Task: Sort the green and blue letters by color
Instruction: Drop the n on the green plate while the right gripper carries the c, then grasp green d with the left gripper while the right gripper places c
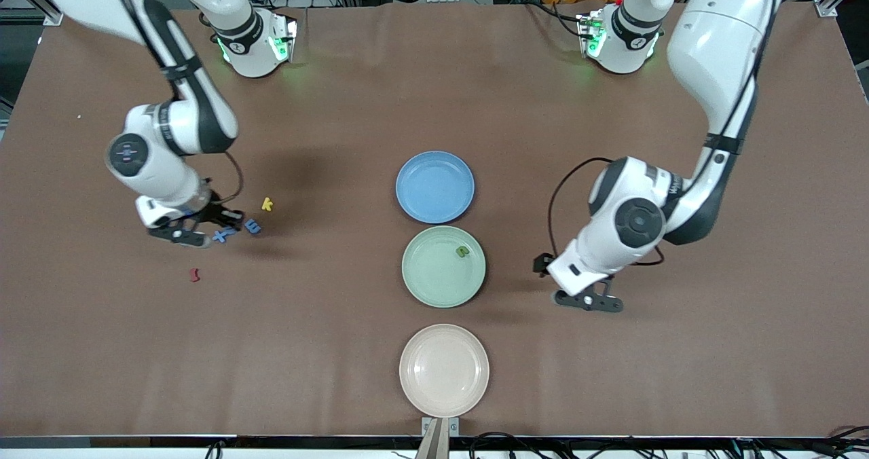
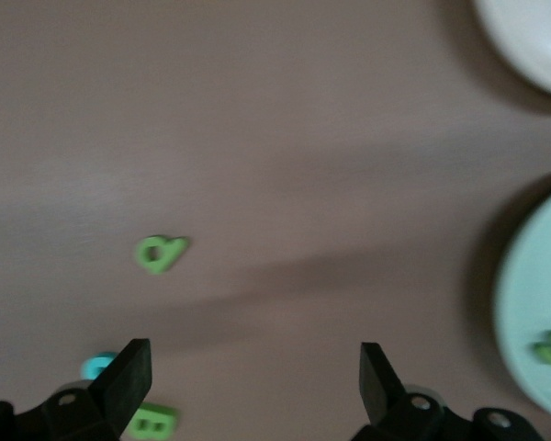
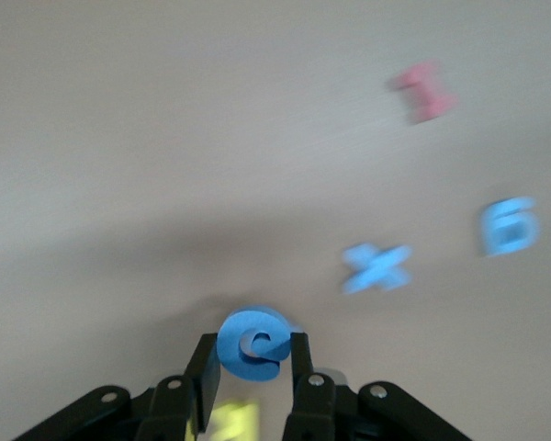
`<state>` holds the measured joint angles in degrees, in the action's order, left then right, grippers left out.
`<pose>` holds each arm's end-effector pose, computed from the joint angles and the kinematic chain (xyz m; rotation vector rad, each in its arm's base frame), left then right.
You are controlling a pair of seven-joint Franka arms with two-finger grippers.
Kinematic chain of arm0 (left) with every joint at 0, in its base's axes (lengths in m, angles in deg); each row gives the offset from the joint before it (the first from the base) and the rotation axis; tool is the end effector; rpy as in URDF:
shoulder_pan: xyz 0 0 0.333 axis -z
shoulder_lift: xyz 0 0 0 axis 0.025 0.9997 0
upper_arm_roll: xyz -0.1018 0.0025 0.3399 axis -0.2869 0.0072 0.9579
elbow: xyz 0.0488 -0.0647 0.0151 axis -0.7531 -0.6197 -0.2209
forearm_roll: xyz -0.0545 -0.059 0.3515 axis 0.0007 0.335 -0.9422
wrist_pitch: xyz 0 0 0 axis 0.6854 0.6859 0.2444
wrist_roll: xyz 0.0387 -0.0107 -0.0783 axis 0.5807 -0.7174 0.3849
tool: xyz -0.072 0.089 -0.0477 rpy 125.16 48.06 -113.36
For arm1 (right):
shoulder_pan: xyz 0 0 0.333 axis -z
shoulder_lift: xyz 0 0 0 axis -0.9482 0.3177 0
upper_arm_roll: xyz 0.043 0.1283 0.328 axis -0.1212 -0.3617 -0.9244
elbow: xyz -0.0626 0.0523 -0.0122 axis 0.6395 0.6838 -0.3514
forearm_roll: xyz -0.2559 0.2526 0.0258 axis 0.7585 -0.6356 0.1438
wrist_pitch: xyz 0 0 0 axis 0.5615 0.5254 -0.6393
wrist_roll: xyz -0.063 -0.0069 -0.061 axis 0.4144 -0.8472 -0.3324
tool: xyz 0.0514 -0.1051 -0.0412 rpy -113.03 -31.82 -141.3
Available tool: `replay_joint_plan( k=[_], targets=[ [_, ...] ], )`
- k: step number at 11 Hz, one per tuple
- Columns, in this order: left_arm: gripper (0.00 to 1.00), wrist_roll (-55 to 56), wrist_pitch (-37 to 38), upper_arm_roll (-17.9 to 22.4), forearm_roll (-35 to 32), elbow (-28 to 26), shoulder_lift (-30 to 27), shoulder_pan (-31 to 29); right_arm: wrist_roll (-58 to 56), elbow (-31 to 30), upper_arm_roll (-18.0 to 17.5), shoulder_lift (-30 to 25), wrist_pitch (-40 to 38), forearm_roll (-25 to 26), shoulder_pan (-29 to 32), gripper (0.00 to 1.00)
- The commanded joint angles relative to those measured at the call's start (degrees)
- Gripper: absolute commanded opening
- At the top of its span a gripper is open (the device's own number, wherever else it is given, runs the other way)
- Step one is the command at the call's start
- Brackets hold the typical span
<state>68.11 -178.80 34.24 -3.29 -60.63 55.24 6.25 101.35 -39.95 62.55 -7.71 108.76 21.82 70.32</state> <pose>0.6682 -0.2434 0.3160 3.0750 -0.2373 0.0389 0.5284 0.0522 0.2956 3.1221 -0.3432 0.0237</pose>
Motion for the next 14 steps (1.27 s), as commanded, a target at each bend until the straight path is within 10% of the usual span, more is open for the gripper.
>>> replay_joint_plan(
  k=[1,11,13,14],
  targets=[
    [1.0,-12.4,-0.1,0.3,-3.4,-2.5,1.0,-3.7,10.5,3.7,0.5,-0.8,-5.9,-1.0,-13.1,0.17],
    [1.0,-35.3,-11.3,0.1,-5.3,-2.3,7.6,-6.6,26.5,24.9,-0.1,16.3,-8.8,-0.4,-40.8,0.2],
    [1.0,-35.2,-11.3,0.1,-5.4,-2.3,8.2,-6.6,28.3,26.8,-1.8,17.0,-8.9,-0.7,-42.3,0.52],
    [1.0,-35.2,-11.3,0.1,-5.4,-2.3,8.2,-6.6,32.1,27.0,-3.1,16.8,-9.1,-0.3,-42.5,1.0]
  ],
)
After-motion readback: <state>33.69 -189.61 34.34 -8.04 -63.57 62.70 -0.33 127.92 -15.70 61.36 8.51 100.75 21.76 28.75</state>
